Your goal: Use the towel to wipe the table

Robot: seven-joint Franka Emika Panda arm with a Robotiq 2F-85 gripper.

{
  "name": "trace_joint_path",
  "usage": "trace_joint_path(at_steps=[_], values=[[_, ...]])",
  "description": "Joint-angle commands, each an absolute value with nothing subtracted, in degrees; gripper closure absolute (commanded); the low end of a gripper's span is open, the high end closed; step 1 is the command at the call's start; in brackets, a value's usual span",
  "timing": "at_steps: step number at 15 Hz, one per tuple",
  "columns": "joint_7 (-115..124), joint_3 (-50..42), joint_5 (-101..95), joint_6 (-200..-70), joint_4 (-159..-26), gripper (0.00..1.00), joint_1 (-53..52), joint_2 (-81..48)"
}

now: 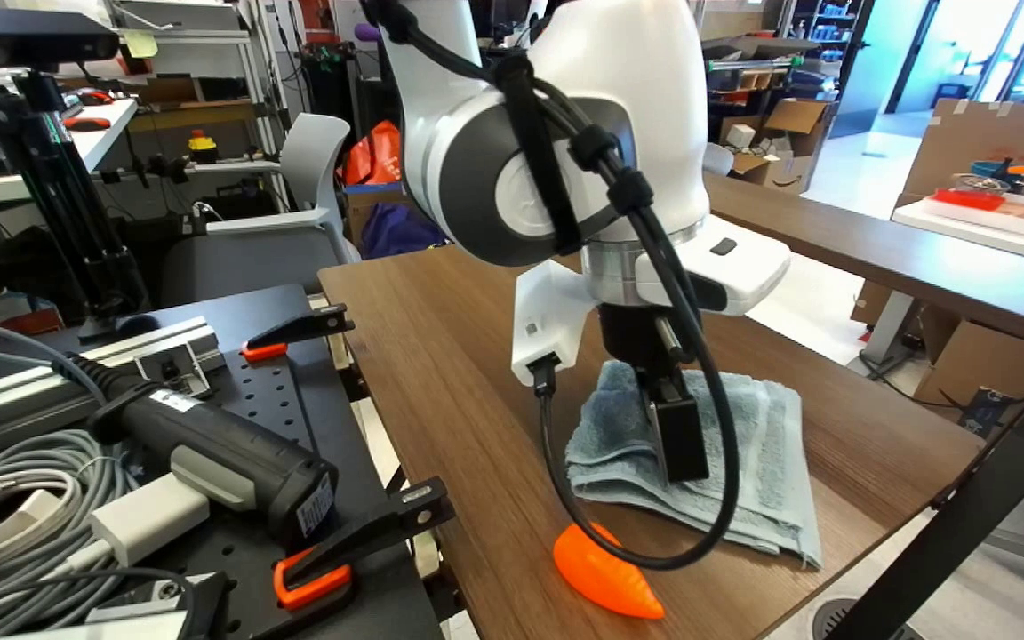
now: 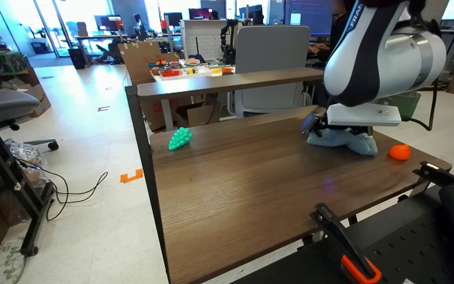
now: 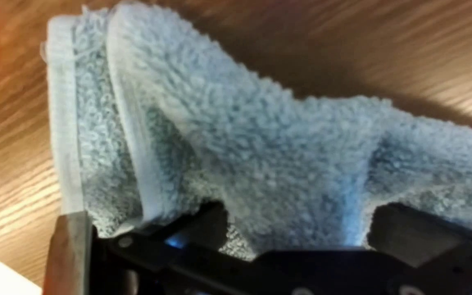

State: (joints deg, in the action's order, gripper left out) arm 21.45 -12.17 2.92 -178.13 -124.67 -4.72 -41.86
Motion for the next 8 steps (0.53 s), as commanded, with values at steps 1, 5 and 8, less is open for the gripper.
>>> trace_joint_path(at_steps=[1,5,8], values=[[17.5,-5.5,6.2,-177.5,-127.7,0.0,-1.3,-41.6],[18.5,-5.0,9.7,-174.5,-119.5,0.0,0.5,-45.3],[20.4,-5.0,13.1,-170.1,-112.5,0.0,1.9,-47.6]])
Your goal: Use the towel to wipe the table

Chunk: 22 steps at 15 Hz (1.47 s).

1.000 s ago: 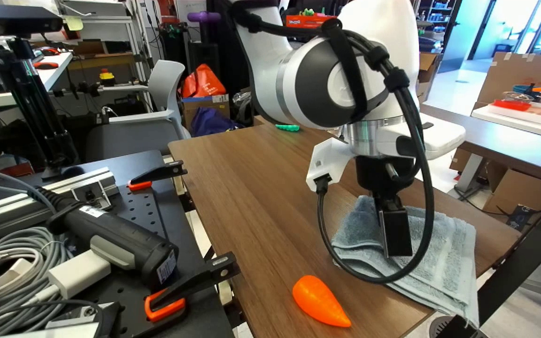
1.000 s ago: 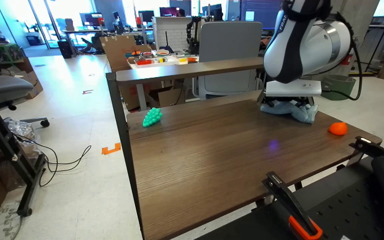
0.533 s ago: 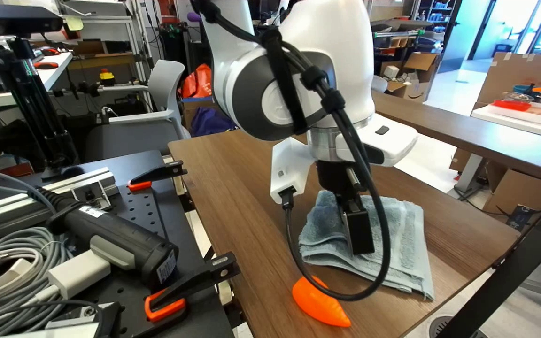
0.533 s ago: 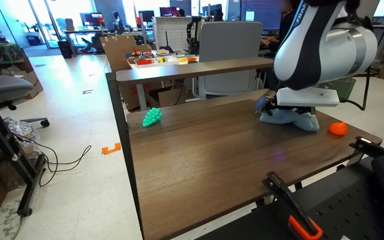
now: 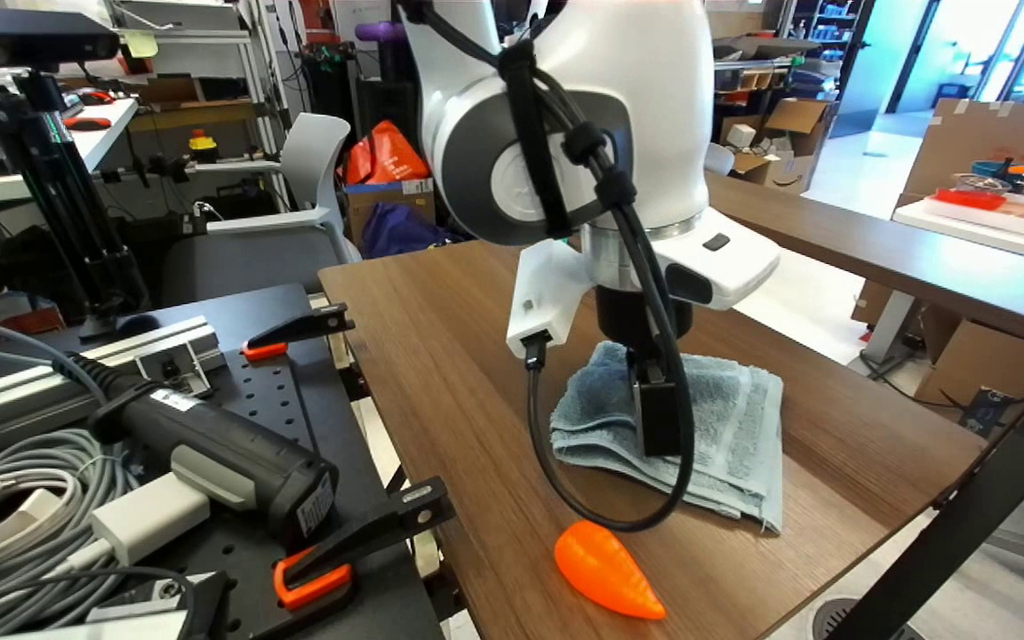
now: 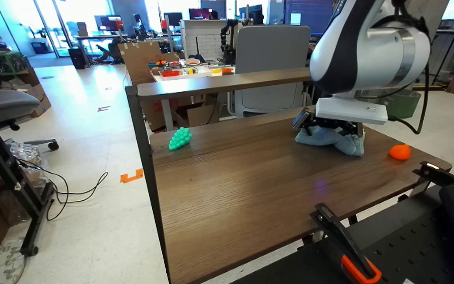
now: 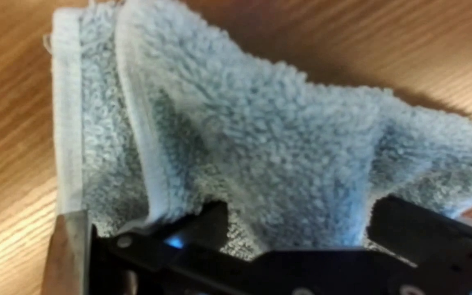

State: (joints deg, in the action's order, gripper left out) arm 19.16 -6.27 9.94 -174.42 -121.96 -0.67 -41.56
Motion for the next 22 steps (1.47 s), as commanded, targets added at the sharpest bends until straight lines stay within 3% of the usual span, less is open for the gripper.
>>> trace_joint_path(at_steps=[1,6,9,17,19,20,22], values=[[21.5,-5.4,14.1,-168.4,-110.1,0.0,2.0,-48.4],[25.1,-6.5,15.5,-163.1,-102.0,0.0,2.1,-52.2],[23.3,-6.1,14.4,-163.6,-106.0,0.0,1.7,-50.8],[13.1,-6.1,11.8,-181.8,-122.3,0.0,-0.3,-47.5],[13.6,-10.6,11.9,-187.1,-123.0,0.0,-4.7,-49.1],[12.9,-7.0,12.6,-183.7,-120.3,0.0,-1.0,-45.0],[12.7,-9.2,12.7,-186.4,-121.9,0.0,-3.5,-45.1]])
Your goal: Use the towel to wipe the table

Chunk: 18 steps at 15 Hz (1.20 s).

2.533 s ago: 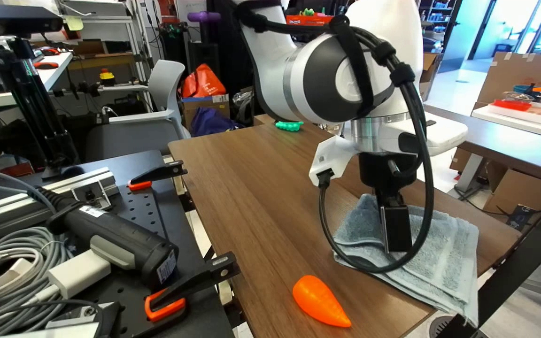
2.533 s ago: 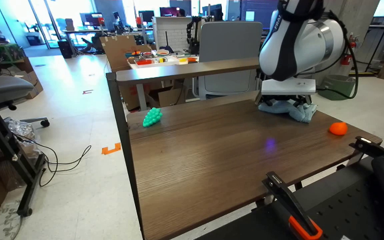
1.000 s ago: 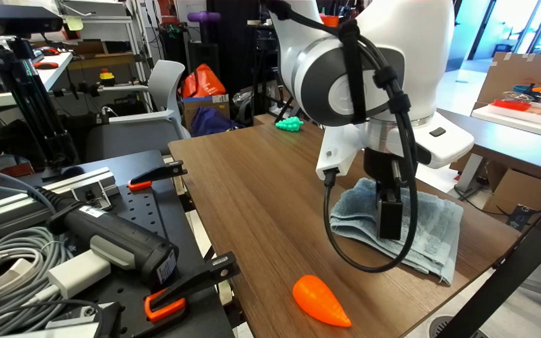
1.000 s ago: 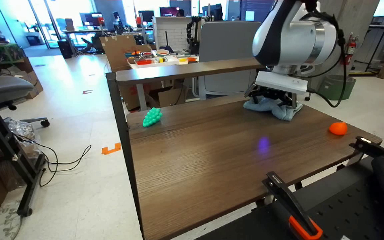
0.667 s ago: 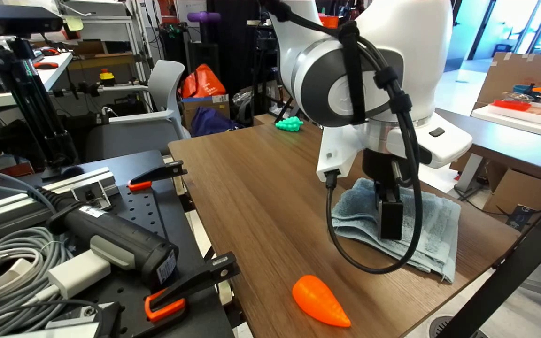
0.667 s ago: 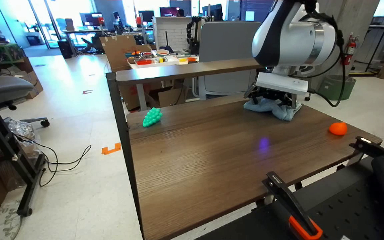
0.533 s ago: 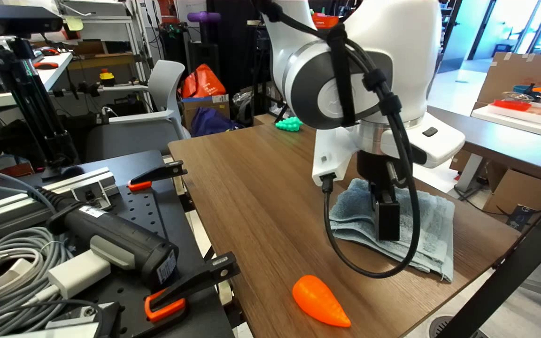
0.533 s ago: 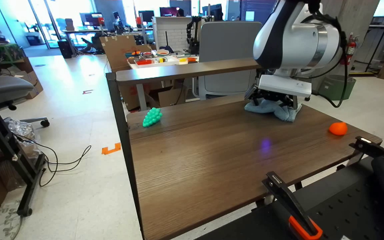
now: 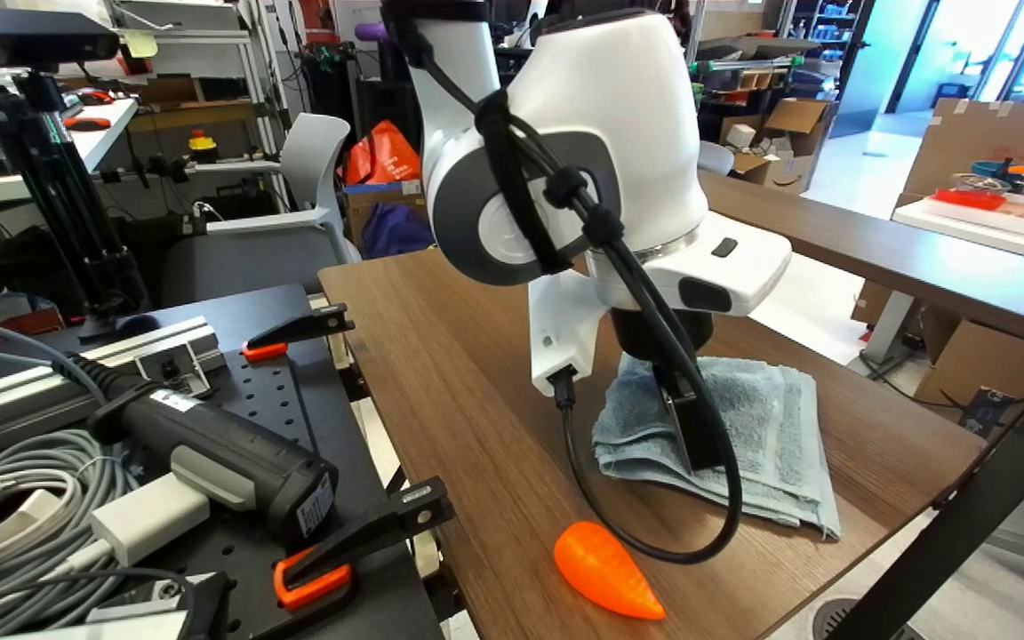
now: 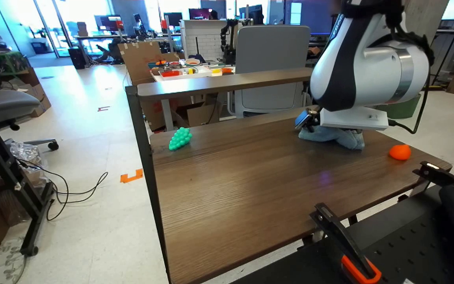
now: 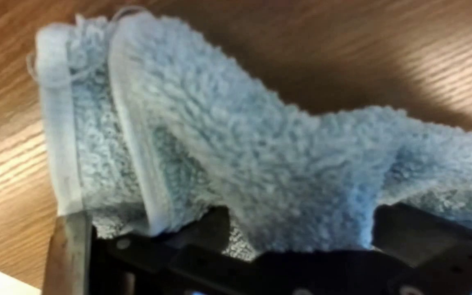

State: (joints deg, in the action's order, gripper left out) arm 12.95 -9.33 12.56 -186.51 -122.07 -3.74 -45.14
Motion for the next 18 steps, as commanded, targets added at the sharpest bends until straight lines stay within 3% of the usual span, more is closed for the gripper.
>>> trace_joint_path(at_steps=[1,6,10,18], values=[[12.6,-9.6,12.7,-186.7,-122.2,0.0,-4.1,-45.2],[15.5,-13.6,11.6,-167.0,-117.1,0.0,-7.0,-44.3],[13.2,-10.8,8.1,-156.8,-119.3,0.0,-5.5,-39.7],[12.5,-7.2,4.8,-152.8,-123.5,0.0,-4.3,-37.4]])
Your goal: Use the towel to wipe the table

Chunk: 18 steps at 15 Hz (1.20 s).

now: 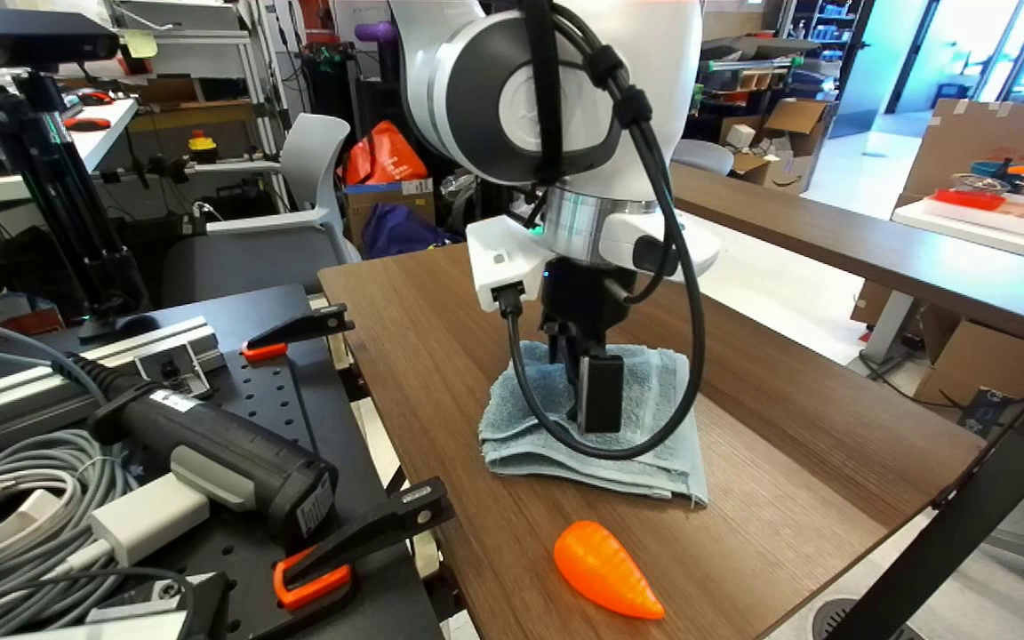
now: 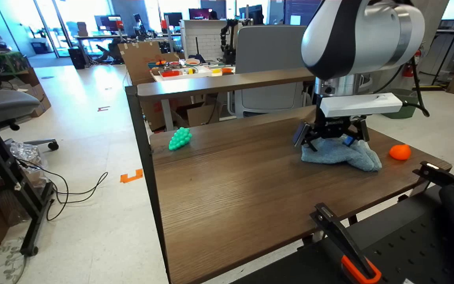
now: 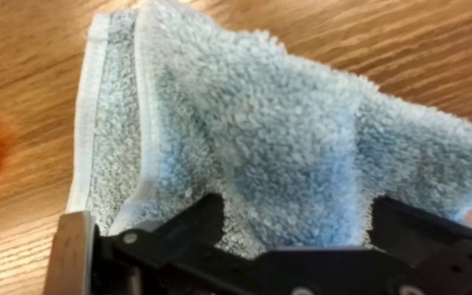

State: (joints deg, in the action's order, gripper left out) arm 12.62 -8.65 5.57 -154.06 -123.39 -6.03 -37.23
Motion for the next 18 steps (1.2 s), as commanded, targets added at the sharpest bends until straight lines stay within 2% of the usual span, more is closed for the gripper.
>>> trace_joint_path(at_steps=[1,11,15,18], values=[[13.3,-7.4,5.3,-152.9,-121.9,0.0,-4.1,-38.2],[23.9,-8.1,14.2,-148.1,-97.2,0.0,4.0,-48.3],[26.5,-9.0,13.0,-148.2,-94.5,0.0,3.1,-51.4],[24.3,-8.1,12.0,-149.3,-98.8,0.0,2.0,-50.2]])
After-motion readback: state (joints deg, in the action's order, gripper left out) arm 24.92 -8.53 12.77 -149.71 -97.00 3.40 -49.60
